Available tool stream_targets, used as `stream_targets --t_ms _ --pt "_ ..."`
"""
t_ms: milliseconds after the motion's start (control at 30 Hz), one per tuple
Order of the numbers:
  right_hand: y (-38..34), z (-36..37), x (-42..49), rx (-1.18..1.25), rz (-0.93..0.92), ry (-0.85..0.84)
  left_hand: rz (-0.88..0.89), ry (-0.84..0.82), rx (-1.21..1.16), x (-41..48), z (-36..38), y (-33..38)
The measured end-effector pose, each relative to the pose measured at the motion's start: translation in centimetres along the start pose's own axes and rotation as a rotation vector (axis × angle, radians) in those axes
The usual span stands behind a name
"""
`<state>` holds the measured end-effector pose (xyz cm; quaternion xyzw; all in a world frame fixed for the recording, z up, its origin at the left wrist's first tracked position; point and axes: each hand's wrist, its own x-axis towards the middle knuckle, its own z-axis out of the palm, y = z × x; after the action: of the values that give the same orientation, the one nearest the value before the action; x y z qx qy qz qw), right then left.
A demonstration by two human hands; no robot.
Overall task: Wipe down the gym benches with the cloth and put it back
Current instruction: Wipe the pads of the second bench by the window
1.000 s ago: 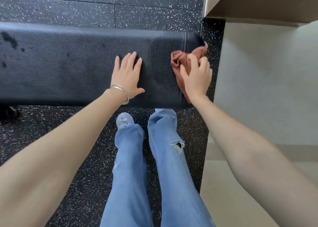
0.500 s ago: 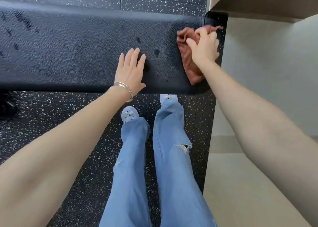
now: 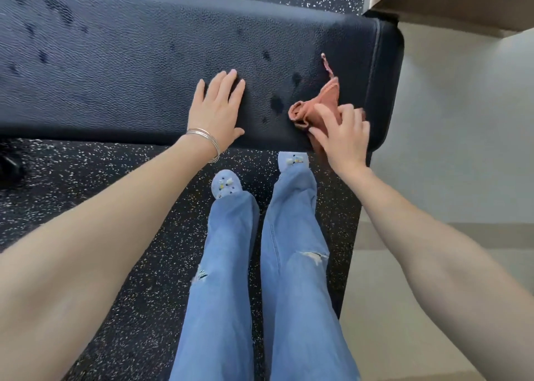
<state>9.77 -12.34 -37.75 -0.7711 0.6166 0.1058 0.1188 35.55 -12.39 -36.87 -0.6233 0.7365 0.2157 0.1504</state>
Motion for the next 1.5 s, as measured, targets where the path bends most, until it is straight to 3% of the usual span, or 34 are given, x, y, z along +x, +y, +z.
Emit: stream_targets --t_ms 133,200,267,400,533,700,800,867,967,1067,1200,1367,1500 --pt "-0.9 -1.4 5.6 0.235 0.636 0.113 -0.024 0.005 0.024 -0.2 -0.2 -1.6" --pt "-3.6 -1.9 8.8 0.323 0.801 0.134 -0.062 0.005 0.018 -0.3 -0.4 -2.7" --pt "-7.3 -1.8 10.0 0.282 0.719 0.108 -0.092 0.002 0.014 -0.5 -0.6 -3.7" --pt "-13.1 -0.8 6.6 0.128 0.267 0.027 -0.117 -0.016 0.004 -0.9 -1.1 -5.1" --pt "-10.4 -0.8 4.0 0.074 0.044 -0.015 -0.124 -0.02 -0.011 -0.8 -1.7 -5.4" --pt "-2.2 -2.7 7.7 0.213 0.48 0.09 -0.124 -0.011 -0.024 0.9 -2.2 -5.2" --pt "-1.8 -4.3 13.7 0.215 0.655 0.072 -0.127 -0.009 -0.037 2.0 -2.5 -5.0" --pt "-4.2 -5.4 17.3 0.194 0.603 0.022 -0.137 -0.013 -0.041 2.3 -2.6 -4.9" --pt "-10.4 -5.6 19.8 0.16 0.336 -0.038 -0.144 -0.031 -0.034 2.2 -2.6 -4.9" --pt "-14.6 -5.2 19.0 0.18 0.187 -0.027 -0.138 -0.043 -0.031 2.0 -3.0 -5.2" --pt "-10.1 -5.4 16.9 0.218 0.043 0.035 -0.18 -0.045 -0.031 2.4 -3.8 -6.1" --pt "-0.2 -5.5 15.9 0.272 0.47 0.077 -0.233 -0.034 -0.061 4.2 -5.1 -7.2" --pt "-1.7 -5.5 17.3 0.269 0.652 0.105 -0.24 -0.04 -0.068 5.7 -5.6 -7.1"
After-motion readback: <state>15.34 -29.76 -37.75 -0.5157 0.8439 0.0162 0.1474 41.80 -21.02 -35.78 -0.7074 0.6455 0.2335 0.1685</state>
